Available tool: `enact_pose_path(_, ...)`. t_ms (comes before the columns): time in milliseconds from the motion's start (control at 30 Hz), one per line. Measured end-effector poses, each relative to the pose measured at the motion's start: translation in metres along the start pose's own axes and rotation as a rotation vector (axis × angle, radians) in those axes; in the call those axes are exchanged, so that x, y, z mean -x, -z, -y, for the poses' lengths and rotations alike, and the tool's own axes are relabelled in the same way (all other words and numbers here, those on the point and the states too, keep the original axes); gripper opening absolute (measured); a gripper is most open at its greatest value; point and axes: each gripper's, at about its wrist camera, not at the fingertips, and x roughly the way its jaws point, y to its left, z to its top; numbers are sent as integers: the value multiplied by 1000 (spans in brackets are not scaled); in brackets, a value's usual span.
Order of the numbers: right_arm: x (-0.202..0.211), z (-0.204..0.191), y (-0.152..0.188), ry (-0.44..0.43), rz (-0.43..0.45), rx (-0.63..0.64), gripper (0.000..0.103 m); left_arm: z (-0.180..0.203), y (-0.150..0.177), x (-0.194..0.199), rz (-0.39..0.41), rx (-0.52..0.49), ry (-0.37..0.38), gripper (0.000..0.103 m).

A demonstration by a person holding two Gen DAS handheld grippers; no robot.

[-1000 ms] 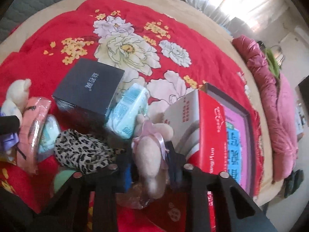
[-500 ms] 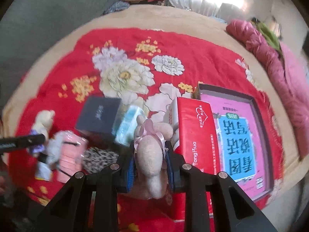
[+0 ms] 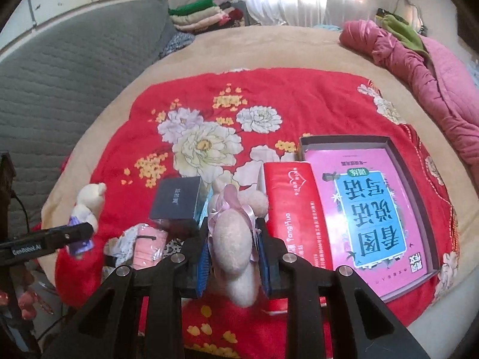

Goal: Organize soft objects
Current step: 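Carry the white bear with left tool while right tool lowers pink-bowed bear into book tray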

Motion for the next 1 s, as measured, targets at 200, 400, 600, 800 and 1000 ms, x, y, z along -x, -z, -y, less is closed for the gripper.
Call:
enact_pose_path(200, 26, 26, 3, 16, 37, -45, 28, 40, 1, 1, -8, -68, 16, 49)
enact_pose_path(400, 51, 62, 8, 56, 65, -105, 28, 81, 2, -6, -27, -138, 38, 50)
enact_pose_path(600, 67, 105, 18, 94, 83, -189, 28, 129, 4, -18, -42, -221, 59, 50)
enact_pose_path(800, 69, 145, 29, 128, 88, -274, 28, 187, 8, -36, -59, -323, 87, 50)
enact_pose_path(1000, 61, 181, 41, 159, 85, -356, 28, 243, 13, -68, -105, -417, 86, 50)
